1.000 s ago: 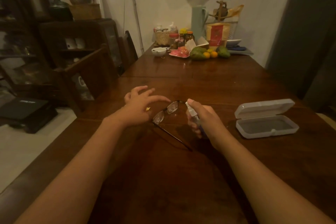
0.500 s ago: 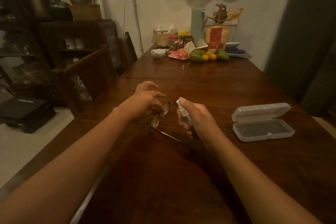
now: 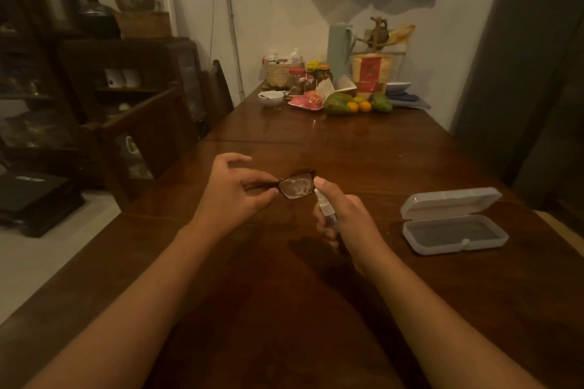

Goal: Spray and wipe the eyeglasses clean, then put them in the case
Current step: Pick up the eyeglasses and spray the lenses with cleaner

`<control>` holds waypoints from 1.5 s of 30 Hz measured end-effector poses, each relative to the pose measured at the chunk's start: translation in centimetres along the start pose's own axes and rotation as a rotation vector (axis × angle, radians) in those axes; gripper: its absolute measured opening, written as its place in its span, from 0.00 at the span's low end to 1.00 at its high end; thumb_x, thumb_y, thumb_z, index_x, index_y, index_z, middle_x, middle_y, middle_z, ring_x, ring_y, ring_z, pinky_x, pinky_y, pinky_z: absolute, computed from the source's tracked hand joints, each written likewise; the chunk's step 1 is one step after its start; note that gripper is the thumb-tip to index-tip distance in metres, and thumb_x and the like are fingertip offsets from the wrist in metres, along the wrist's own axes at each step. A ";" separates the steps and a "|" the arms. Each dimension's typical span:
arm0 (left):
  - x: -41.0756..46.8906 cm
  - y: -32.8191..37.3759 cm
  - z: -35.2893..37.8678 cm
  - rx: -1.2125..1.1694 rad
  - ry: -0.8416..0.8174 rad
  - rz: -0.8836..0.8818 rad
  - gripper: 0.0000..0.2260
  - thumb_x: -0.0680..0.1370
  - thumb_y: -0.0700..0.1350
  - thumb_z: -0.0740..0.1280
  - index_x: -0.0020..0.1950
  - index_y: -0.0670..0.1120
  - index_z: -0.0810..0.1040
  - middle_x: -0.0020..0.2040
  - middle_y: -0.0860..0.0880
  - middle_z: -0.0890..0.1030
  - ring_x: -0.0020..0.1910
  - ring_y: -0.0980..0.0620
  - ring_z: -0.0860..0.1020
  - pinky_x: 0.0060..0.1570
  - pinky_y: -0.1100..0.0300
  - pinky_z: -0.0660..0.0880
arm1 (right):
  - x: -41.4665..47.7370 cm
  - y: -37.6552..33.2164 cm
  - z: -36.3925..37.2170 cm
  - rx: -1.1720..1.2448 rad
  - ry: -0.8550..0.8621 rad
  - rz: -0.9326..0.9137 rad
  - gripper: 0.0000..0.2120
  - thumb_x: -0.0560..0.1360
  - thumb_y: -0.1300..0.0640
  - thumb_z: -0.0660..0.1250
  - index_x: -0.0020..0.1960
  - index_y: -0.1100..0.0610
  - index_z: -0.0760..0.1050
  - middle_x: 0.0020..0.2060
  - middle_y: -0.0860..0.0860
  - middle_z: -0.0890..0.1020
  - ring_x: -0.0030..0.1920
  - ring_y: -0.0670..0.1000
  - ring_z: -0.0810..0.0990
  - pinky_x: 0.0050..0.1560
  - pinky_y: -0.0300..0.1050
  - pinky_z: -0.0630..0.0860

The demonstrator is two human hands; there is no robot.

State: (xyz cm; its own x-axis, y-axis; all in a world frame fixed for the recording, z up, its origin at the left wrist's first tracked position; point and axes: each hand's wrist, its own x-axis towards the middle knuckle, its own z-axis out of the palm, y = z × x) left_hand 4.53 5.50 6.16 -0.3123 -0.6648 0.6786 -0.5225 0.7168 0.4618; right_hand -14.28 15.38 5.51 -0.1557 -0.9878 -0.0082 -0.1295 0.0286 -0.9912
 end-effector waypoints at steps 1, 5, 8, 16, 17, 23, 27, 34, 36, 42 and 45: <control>-0.3 0.4 0.1 0.003 0.037 -0.015 0.12 0.67 0.42 0.79 0.46 0.56 0.85 0.46 0.65 0.76 0.62 0.54 0.66 0.51 0.77 0.65 | 0.0 0.2 0.0 -0.004 0.018 0.024 0.29 0.76 0.31 0.59 0.28 0.53 0.71 0.23 0.49 0.69 0.23 0.47 0.66 0.26 0.40 0.64; -1.3 1.5 0.7 0.022 0.057 -0.018 0.09 0.68 0.47 0.77 0.47 0.57 0.85 0.38 0.71 0.74 0.60 0.58 0.63 0.56 0.57 0.69 | 0.1 0.4 0.4 0.021 0.049 0.101 0.27 0.76 0.36 0.59 0.27 0.53 0.68 0.23 0.48 0.67 0.22 0.48 0.62 0.26 0.40 0.59; -1.8 2.4 1.0 0.036 0.076 0.020 0.09 0.68 0.47 0.77 0.46 0.55 0.86 0.40 0.73 0.70 0.60 0.56 0.64 0.51 0.49 0.73 | 0.2 0.3 0.6 0.074 0.092 0.144 0.26 0.76 0.37 0.58 0.26 0.52 0.65 0.22 0.48 0.66 0.22 0.48 0.60 0.26 0.42 0.57; -2.0 3.5 1.7 0.044 0.099 -0.049 0.08 0.68 0.45 0.78 0.46 0.53 0.87 0.43 0.73 0.67 0.58 0.55 0.66 0.46 0.66 0.64 | 0.6 0.8 0.6 0.105 0.125 0.185 0.26 0.78 0.39 0.53 0.26 0.51 0.63 0.23 0.48 0.65 0.23 0.49 0.58 0.25 0.42 0.56; -2.0 3.7 1.7 0.044 0.098 -0.046 0.07 0.69 0.45 0.77 0.46 0.52 0.87 0.40 0.73 0.68 0.56 0.57 0.65 0.46 0.69 0.62 | 0.5 0.9 0.7 0.118 0.129 0.166 0.25 0.78 0.39 0.53 0.26 0.51 0.63 0.23 0.48 0.65 0.23 0.49 0.58 0.25 0.42 0.56; -1.8 3.9 1.6 0.047 0.080 -0.039 0.07 0.69 0.45 0.77 0.46 0.52 0.87 0.37 0.71 0.71 0.50 0.65 0.59 0.47 0.69 0.62 | 0.3 0.8 0.9 0.120 0.062 0.098 0.27 0.78 0.37 0.55 0.25 0.51 0.64 0.22 0.48 0.65 0.21 0.48 0.59 0.25 0.41 0.57; -1.9 3.7 2.1 0.078 0.010 -0.102 0.08 0.71 0.48 0.76 0.49 0.53 0.86 0.40 0.68 0.73 0.56 0.62 0.59 0.47 0.68 0.61 | 0.5 0.1 1.3 0.104 0.069 0.093 0.24 0.76 0.41 0.55 0.26 0.52 0.63 0.24 0.50 0.64 0.23 0.50 0.57 0.26 0.42 0.55; -2.0 3.4 2.4 0.086 0.020 -0.134 0.08 0.71 0.49 0.75 0.49 0.55 0.86 0.43 0.60 0.82 0.57 0.61 0.58 0.49 0.68 0.61 | 0.4 0.2 0.5 0.113 -0.001 0.093 0.29 0.77 0.35 0.57 0.25 0.53 0.65 0.22 0.50 0.64 0.21 0.49 0.58 0.26 0.41 0.57; -1.9 3.3 2.3 0.078 0.027 -0.149 0.08 0.71 0.49 0.75 0.49 0.55 0.86 0.43 0.59 0.82 0.58 0.60 0.59 0.52 0.65 0.62 | 0.3 0.1 0.2 0.119 0.005 0.080 0.30 0.76 0.33 0.57 0.26 0.54 0.66 0.22 0.50 0.64 0.21 0.50 0.58 0.25 0.41 0.57; -1.9 3.8 2.6 0.109 -0.012 -0.158 0.08 0.72 0.51 0.74 0.50 0.55 0.86 0.46 0.57 0.83 0.64 0.54 0.63 0.53 0.67 0.60 | 0.7 -0.7 0.0 0.090 0.060 0.087 0.26 0.78 0.42 0.55 0.25 0.52 0.63 0.22 0.50 0.64 0.21 0.50 0.57 0.26 0.41 0.55; -1.9 3.9 2.7 0.116 -0.021 -0.171 0.08 0.72 0.52 0.74 0.51 0.56 0.86 0.48 0.57 0.83 0.64 0.54 0.63 0.54 0.68 0.59 | 0.8 -0.4 -0.2 0.113 0.083 0.059 0.26 0.78 0.40 0.58 0.25 0.51 0.64 0.22 0.49 0.64 0.22 0.50 0.58 0.25 0.42 0.56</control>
State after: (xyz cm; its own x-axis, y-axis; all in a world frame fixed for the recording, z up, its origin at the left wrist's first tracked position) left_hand 0.98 9.01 5.15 -0.2269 -0.7802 0.5830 -0.6567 0.5646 0.5000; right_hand -14.54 14.62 5.95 -0.2404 -0.9688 -0.0602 -0.0072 0.0638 -0.9979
